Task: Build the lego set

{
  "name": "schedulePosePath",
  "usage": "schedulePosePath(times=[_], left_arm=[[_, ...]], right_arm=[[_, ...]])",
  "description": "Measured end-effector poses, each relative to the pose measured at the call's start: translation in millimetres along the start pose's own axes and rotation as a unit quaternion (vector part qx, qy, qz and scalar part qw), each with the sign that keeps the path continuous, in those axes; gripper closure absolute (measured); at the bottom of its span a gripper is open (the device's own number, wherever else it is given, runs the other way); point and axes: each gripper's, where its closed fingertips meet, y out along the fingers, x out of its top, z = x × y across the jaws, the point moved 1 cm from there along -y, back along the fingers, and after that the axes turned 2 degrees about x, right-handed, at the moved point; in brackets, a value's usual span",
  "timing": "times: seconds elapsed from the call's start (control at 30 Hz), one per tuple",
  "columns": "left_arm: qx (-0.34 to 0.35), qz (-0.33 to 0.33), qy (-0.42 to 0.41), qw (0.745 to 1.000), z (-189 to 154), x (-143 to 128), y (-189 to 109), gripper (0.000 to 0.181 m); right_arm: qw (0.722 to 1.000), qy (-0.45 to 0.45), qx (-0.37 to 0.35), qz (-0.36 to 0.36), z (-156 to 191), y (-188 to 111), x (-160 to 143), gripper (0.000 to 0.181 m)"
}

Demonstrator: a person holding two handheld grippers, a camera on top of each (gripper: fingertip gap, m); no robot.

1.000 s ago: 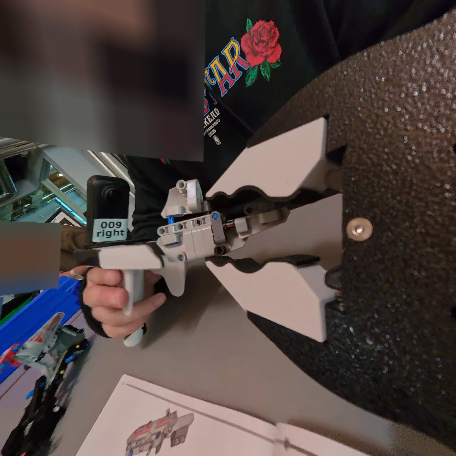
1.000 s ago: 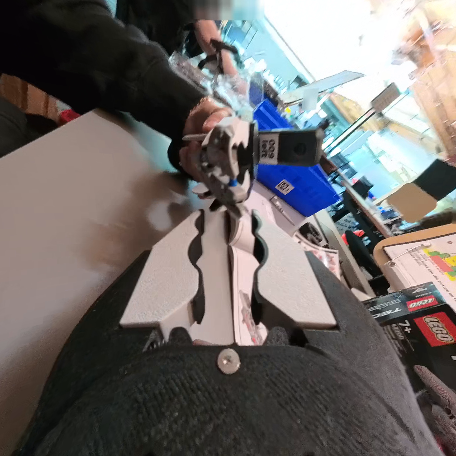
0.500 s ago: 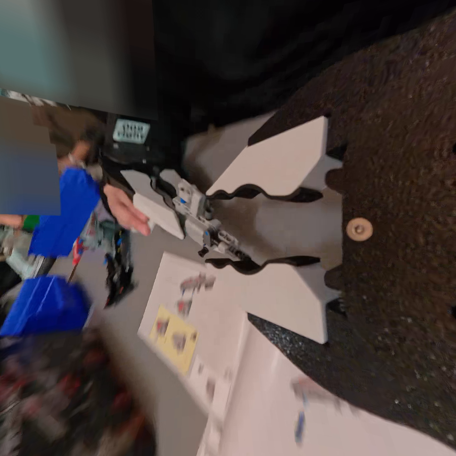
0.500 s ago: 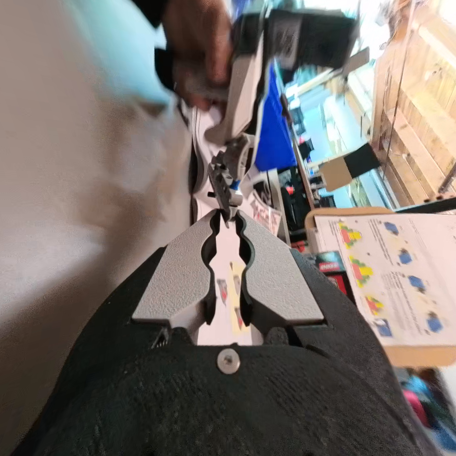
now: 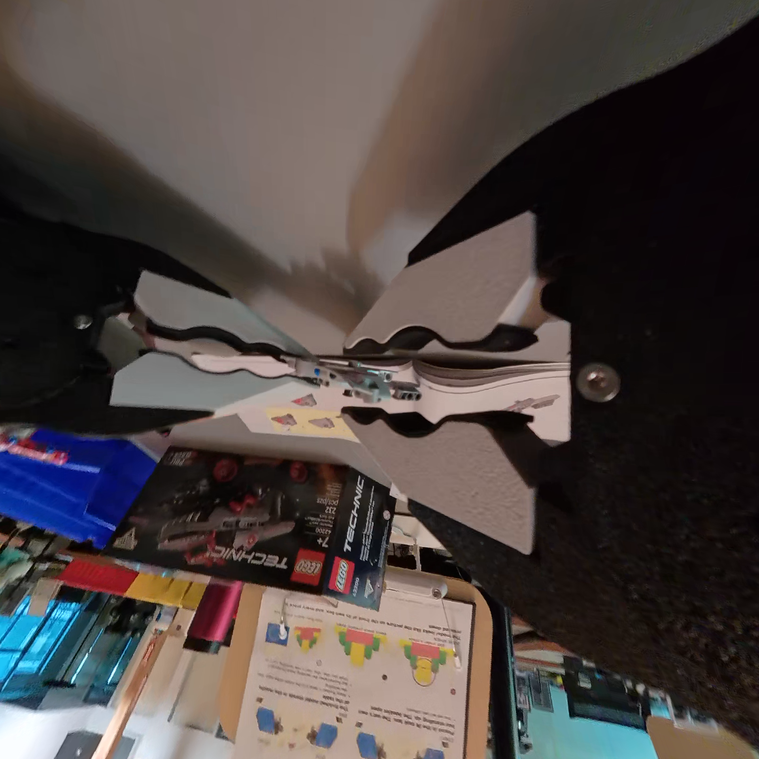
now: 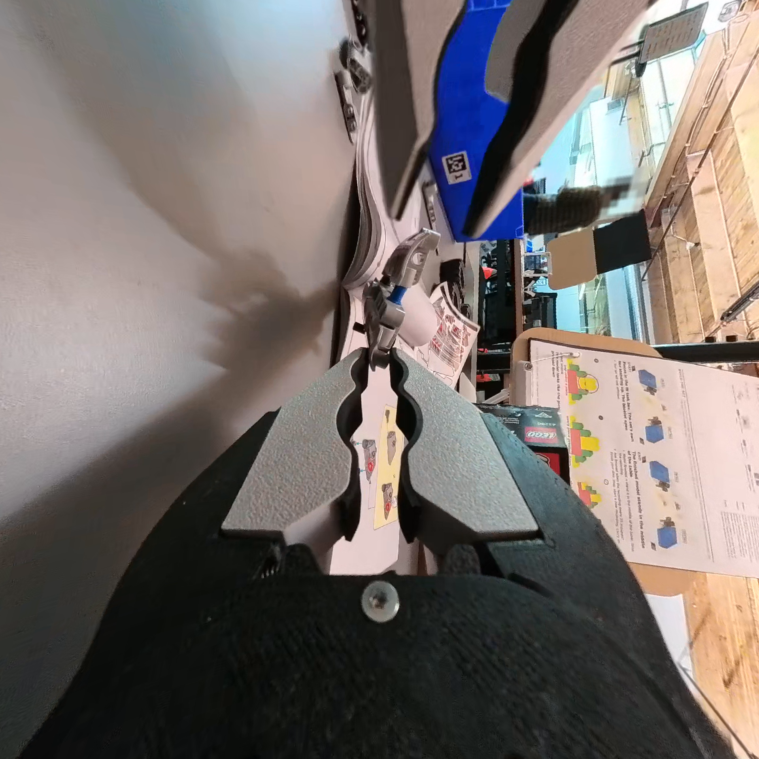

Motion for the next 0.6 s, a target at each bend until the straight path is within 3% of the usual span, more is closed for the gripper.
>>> schedulePosePath(times=[0.13, 0.27, 0.43, 0.6], left_arm=[[-0.008, 0.030, 0.054, 0.998, -7.5, -3.8, 6.7, 0.176], [-0.004, 0.016, 0.063, 0.998, -6.6, -1.1, 6.2, 0.179], [-0.005, 0.000, 0.081, 0.997, -10.0, 0.0, 6.5, 0.181], [-0.012, -0.004, 0.103, 0.995, -12.4, 1.8, 8.9, 0.181]], right_arm=[[1.000, 0.005, 0.018, -0.012, 3.9, -0.9, 8.0, 0.173], [0.999, 0.029, 0.013, -0.031, 0.5, -3.3, 8.5, 0.172], [0.984, 0.085, 0.030, -0.152, -4.5, -20.6, 24.9, 0.167], [0.984, 0.077, 0.031, -0.159, -5.1, -23.8, 23.6, 0.175]])
